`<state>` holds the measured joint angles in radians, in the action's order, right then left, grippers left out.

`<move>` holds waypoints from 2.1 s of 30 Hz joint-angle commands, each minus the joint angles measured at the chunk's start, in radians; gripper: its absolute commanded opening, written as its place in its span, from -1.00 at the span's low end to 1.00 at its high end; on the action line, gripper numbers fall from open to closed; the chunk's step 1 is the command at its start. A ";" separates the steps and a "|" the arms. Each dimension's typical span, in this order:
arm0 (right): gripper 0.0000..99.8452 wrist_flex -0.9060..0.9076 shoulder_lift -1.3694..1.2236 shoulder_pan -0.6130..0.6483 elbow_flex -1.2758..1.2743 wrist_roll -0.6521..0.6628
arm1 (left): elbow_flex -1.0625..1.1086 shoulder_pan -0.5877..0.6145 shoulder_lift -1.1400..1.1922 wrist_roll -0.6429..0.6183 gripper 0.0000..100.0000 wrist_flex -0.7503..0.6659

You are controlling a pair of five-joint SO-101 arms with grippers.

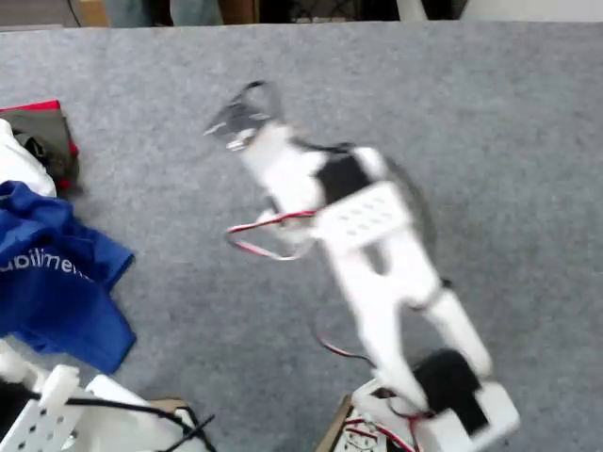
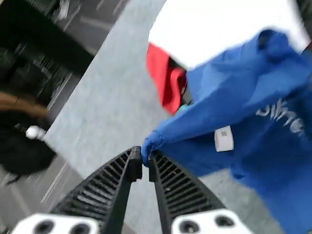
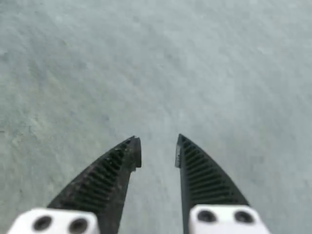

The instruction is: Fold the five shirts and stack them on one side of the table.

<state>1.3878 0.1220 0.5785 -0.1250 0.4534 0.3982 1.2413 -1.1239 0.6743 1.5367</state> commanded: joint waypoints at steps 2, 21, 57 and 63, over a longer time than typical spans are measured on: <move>-0.73 -0.106 -0.228 0.163 0.157 -0.015 | 0.156 0.170 -0.084 0.023 -0.94 -0.157; -0.73 0.068 -1.132 0.460 1.241 0.262 | 0.469 0.357 -0.443 0.021 -0.94 -0.183; -0.96 0.338 -1.201 0.262 1.643 0.233 | 0.447 0.354 -0.180 0.061 -0.94 -0.118; -0.76 0.097 -1.308 0.402 1.610 0.089 | 0.360 0.357 -0.104 -0.006 -0.94 -0.084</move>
<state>1.5950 -1.1699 0.9329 1.4876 0.6252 0.8355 1.5988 -1.2482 0.6912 1.4246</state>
